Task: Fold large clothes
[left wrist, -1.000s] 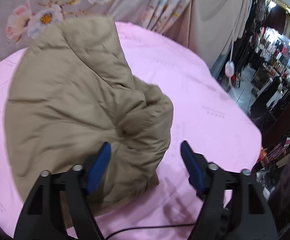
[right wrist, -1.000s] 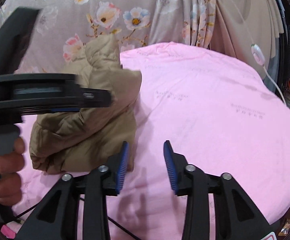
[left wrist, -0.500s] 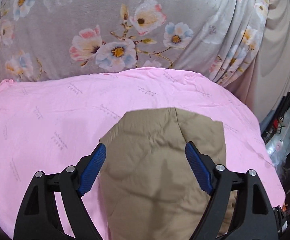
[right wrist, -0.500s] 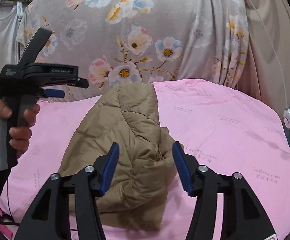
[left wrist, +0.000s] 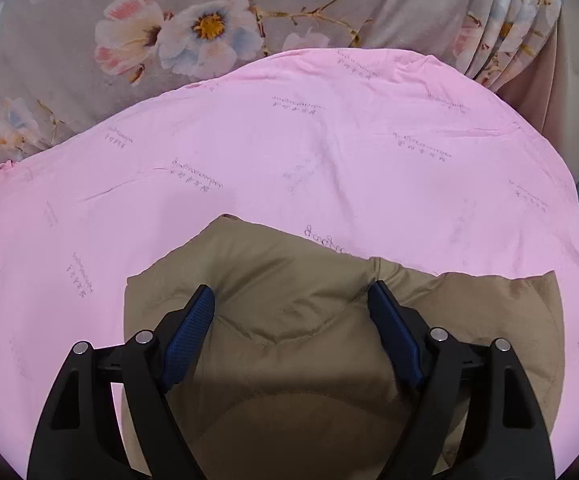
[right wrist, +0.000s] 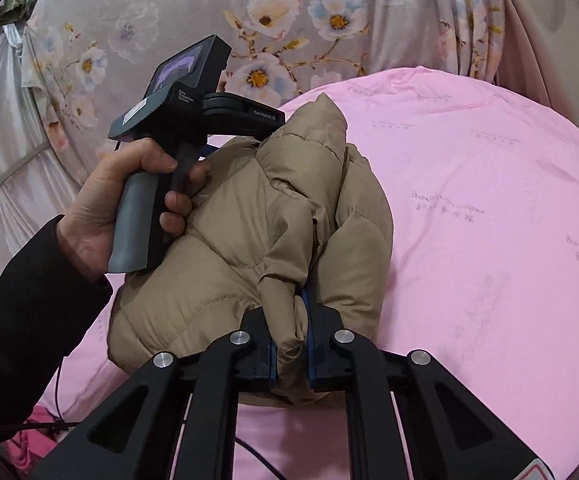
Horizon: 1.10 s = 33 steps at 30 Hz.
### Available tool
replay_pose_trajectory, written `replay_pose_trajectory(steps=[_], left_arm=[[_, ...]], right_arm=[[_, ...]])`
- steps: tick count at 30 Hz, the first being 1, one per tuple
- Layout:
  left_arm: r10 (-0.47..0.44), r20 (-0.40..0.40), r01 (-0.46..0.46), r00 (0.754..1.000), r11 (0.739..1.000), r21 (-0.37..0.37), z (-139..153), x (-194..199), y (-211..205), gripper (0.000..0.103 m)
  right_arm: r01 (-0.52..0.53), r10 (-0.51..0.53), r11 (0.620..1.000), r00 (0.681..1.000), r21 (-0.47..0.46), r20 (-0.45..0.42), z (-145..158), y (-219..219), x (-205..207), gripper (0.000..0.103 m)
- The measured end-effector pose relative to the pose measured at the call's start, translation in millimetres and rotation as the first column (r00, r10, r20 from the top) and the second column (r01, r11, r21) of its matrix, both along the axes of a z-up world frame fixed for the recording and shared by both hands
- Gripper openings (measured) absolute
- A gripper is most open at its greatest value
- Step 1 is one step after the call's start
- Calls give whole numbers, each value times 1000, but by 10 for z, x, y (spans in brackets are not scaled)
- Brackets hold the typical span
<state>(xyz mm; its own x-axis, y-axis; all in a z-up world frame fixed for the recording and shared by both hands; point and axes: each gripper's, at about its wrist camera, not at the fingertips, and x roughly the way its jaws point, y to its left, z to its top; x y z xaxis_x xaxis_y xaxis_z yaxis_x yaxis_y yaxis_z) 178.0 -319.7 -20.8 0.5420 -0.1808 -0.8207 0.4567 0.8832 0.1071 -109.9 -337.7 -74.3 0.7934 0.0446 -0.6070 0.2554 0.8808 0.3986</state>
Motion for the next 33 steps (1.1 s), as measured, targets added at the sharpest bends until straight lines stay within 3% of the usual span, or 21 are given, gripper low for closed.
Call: replay_pose_trajectory(steps=[12, 20, 23, 25, 29, 33], left_arm=[[30, 96, -34, 995, 999, 39, -441, 63, -60, 82], [31, 145, -41, 989, 997, 66, -592, 74, -133, 82], [32, 142, -41, 989, 997, 62, -590, 84, -131, 82], [30, 117, -34, 993, 999, 27, -516, 75, -55, 82], [24, 78, -21, 997, 999, -37, -144, -177, 388, 82], [52, 95, -48, 994, 998, -39, 127, -506, 836, 83]], right_arm=[[25, -22, 996, 999, 88, -35, -446, -107, 230, 10], [37, -36, 999, 999, 32, -41, -482, -43, 271, 10], [30, -28, 997, 999, 66, -20, -474, -93, 227, 11], [36, -33, 996, 999, 77, -30, -402, -113, 152, 12], [45, -45, 999, 999, 0, -18, -13, -137, -20, 22], [101, -99, 992, 995, -80, 26, 473, -278, 169, 22]])
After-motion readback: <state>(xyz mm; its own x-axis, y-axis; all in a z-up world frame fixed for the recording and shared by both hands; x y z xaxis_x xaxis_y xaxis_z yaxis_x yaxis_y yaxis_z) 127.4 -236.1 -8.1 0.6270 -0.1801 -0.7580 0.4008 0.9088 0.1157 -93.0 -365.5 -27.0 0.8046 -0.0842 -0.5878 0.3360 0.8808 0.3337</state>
